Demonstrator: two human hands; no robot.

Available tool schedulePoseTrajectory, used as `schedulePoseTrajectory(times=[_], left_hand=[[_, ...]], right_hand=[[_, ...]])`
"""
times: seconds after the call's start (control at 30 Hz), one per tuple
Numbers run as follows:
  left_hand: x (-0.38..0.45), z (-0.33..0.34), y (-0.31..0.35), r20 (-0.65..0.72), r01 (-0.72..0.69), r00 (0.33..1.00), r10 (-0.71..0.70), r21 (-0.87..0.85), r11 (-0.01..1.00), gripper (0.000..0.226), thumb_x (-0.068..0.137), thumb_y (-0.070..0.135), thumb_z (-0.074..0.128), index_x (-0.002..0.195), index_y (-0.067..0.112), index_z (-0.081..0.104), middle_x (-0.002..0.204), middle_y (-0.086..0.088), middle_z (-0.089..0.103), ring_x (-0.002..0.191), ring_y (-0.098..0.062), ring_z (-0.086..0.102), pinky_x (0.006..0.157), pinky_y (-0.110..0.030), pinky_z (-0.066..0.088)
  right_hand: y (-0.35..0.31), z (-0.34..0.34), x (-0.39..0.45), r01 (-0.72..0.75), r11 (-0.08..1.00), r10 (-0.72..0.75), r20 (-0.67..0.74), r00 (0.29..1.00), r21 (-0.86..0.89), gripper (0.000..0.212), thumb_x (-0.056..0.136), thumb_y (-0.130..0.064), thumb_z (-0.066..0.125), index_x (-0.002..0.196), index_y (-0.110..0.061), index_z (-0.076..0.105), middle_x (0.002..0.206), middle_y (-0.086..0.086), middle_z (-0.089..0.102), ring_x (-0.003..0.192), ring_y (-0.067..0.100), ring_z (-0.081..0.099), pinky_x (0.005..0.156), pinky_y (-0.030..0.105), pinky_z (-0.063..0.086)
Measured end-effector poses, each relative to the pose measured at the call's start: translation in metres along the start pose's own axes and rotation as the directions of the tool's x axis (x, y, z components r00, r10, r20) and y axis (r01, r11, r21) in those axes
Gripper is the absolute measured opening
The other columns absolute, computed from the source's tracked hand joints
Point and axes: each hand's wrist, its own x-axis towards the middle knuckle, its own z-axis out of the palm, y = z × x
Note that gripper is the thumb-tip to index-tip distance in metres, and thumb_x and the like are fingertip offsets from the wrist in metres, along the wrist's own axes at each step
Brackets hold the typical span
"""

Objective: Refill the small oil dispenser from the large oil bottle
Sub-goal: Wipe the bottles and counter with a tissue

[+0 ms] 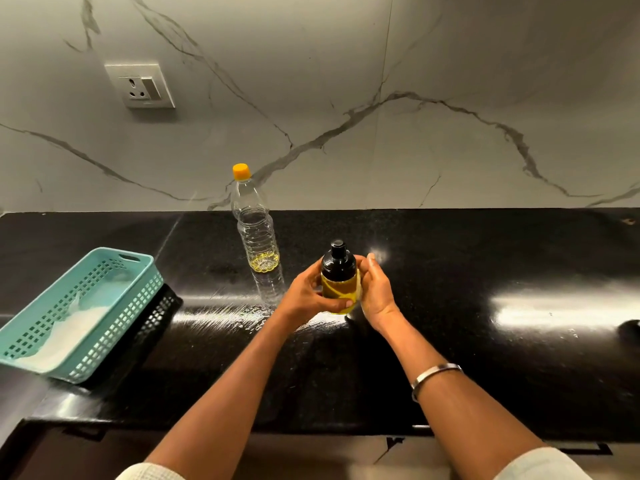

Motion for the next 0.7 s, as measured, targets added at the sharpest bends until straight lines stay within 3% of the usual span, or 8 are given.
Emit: schedulePoseTrajectory(times=[0.2, 0.33, 0.43, 0.57, 0.7], left_hand=[[-0.007, 0.003, 0.011, 0.109, 0.008, 0.994, 0.001, -0.077, 0.997, 0.112, 0.064, -0.014, 0.079, 0.146, 0.039, 0.024, 0.139, 0.004, 0.047, 0.123, -0.012, 0.054, 0.095, -0.026, 0.050], [-0.010, 0.007, 0.016, 0.121, -0.011, 0.992, 0.025, -0.112, 0.994, 0.126, 0.064, -0.021, 0.076, 0.152, 0.039, 0.008, 0.134, 0.014, 0.047, 0.120, -0.012, 0.057, 0.090, -0.032, 0.053], [-0.010, 0.007, 0.015, 0.102, -0.020, 0.994, 0.032, -0.114, 0.993, 0.126, 0.064, -0.021, 0.076, 0.152, 0.039, 0.008, 0.129, 0.014, 0.051, 0.116, -0.011, 0.060, 0.087, -0.032, 0.054], [-0.007, 0.004, 0.013, 0.061, -0.031, 0.997, 0.037, -0.102, 0.994, 0.125, 0.062, -0.012, 0.082, 0.149, 0.045, 0.014, 0.132, -0.009, 0.053, 0.116, -0.024, 0.061, 0.091, -0.041, 0.054], [-0.001, 0.001, 0.009, -0.036, -0.048, 0.998, 0.045, -0.071, 0.996, 0.116, 0.060, -0.004, 0.087, 0.146, 0.043, 0.024, 0.126, -0.009, 0.058, 0.113, -0.024, 0.063, 0.089, -0.043, 0.055]], right_hand=[[-0.030, 0.006, -0.005, -0.102, 0.995, 0.095, 0.225, 0.970, 0.021, 0.052, 0.103, -0.045, 0.024, 0.107, -0.011, 0.062, 0.101, 0.009, 0.069, 0.098, 0.021, 0.064, 0.089, 0.037, 0.048], [-0.046, 0.010, -0.006, -0.158, 0.985, 0.172, 0.278, 0.945, -0.071, 0.052, 0.101, -0.048, 0.026, 0.106, -0.008, 0.059, 0.102, 0.012, 0.064, 0.101, 0.025, 0.059, 0.096, 0.041, 0.045], [-0.050, 0.011, -0.006, -0.128, 0.986, 0.153, 0.281, 0.948, -0.107, 0.056, 0.101, -0.049, 0.025, 0.103, -0.007, 0.062, 0.101, 0.012, 0.067, 0.101, 0.026, 0.061, 0.098, 0.043, 0.045], [-0.047, 0.007, -0.009, -0.031, 0.999, 0.038, 0.210, 0.977, -0.033, 0.054, 0.103, -0.044, 0.022, 0.106, -0.007, 0.062, 0.101, 0.010, 0.068, 0.097, 0.020, 0.065, 0.082, 0.032, 0.049], [-0.035, 0.000, -0.011, 0.099, 0.995, -0.099, 0.086, 0.991, 0.006, 0.041, 0.104, -0.028, 0.029, 0.100, -0.011, 0.066, 0.095, 0.006, 0.070, 0.087, 0.015, 0.067, 0.074, 0.029, 0.051]])
